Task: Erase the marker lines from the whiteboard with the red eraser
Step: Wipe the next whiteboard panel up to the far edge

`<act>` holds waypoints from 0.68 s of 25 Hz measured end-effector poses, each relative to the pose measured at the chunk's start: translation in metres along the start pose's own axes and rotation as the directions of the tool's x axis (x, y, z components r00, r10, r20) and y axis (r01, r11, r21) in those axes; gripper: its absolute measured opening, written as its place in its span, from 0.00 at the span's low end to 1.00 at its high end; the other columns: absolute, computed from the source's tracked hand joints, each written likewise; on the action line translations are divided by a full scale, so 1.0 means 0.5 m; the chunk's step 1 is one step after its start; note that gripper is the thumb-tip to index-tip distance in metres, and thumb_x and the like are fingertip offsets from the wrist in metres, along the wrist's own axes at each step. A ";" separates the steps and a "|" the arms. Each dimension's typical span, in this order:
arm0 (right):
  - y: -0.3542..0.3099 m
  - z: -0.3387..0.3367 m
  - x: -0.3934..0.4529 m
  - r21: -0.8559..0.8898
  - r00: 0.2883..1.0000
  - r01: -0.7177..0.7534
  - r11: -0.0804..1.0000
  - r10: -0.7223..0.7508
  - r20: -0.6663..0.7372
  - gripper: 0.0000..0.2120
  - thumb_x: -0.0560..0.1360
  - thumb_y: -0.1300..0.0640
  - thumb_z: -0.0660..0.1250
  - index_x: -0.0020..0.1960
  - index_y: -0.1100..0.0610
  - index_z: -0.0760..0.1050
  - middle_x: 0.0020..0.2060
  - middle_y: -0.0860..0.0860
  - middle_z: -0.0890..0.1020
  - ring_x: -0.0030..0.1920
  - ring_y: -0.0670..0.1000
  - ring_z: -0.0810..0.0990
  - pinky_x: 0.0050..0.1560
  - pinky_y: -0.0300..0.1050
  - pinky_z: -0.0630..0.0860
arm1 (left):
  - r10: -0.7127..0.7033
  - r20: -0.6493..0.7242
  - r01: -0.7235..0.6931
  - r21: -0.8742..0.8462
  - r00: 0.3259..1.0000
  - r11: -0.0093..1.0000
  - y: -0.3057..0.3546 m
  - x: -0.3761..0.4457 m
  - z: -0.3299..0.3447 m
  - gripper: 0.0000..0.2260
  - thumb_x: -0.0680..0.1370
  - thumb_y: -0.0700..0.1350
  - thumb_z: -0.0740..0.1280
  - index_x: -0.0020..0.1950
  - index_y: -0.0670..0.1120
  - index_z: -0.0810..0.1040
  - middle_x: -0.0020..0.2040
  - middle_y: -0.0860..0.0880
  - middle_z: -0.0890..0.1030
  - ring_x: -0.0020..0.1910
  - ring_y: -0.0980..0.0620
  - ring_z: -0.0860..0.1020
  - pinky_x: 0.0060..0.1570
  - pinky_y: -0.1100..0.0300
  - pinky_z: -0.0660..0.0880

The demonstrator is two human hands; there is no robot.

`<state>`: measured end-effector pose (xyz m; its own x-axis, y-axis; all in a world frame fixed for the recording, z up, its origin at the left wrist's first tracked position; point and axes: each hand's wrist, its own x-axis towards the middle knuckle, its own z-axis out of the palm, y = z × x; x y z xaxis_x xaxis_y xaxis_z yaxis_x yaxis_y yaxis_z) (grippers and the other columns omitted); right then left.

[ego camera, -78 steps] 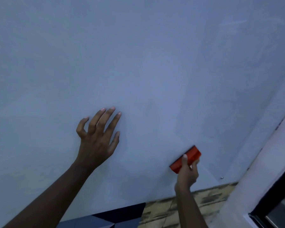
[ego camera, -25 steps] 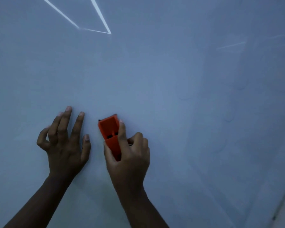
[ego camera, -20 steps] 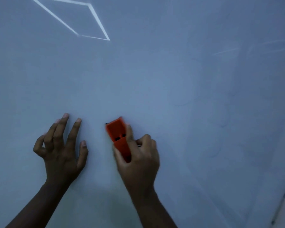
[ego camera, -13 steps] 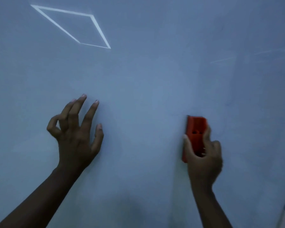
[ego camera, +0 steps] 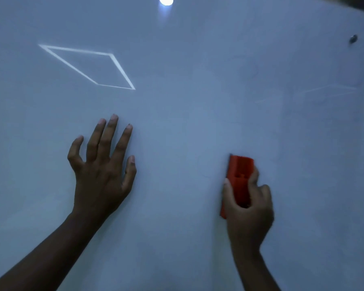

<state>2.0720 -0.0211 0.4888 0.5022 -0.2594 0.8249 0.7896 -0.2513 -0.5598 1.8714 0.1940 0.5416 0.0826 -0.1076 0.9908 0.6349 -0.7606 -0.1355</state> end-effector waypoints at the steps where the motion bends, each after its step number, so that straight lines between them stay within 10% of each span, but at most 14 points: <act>1: -0.040 0.015 -0.023 0.008 0.997 0.070 0.997 -0.071 0.026 0.33 0.72 0.40 0.69 0.72 0.55 0.76 0.41 0.53 0.72 0.41 0.58 0.77 0.41 0.52 0.77 | 0.002 -0.001 -0.002 0.002 1.000 1.000 0.000 0.001 0.000 0.27 0.86 0.50 0.57 0.85 0.46 0.63 0.86 0.42 0.59 0.85 0.42 0.60 0.78 0.36 0.55; 8: -0.235 0.078 -0.050 0.059 0.904 0.414 0.908 -0.418 0.091 0.33 0.73 0.38 0.70 0.73 0.53 0.73 0.43 0.50 0.75 0.41 0.48 0.73 0.35 0.43 0.77 | 0.023 0.007 -0.023 0.000 1.000 1.000 -0.013 0.000 -0.004 0.28 0.85 0.52 0.57 0.85 0.45 0.64 0.86 0.41 0.60 0.85 0.42 0.61 0.77 0.36 0.56; 17: -0.039 0.010 0.123 0.008 0.990 0.127 0.992 -0.126 -0.060 0.33 0.70 0.39 0.74 0.73 0.46 0.75 0.41 0.51 0.72 0.41 0.57 0.79 0.40 0.50 0.77 | -0.033 -0.127 0.022 -0.091 0.991 0.996 0.020 0.048 -0.022 0.24 0.84 0.49 0.61 0.79 0.42 0.73 0.81 0.42 0.70 0.78 0.41 0.71 0.71 0.38 0.61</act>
<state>2.0890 -0.0276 0.5509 0.3764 -0.2813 0.8827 0.8498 -0.2747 -0.4499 1.8712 0.1769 0.5641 -0.0365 -0.1626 0.9860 0.5640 -0.8179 -0.1140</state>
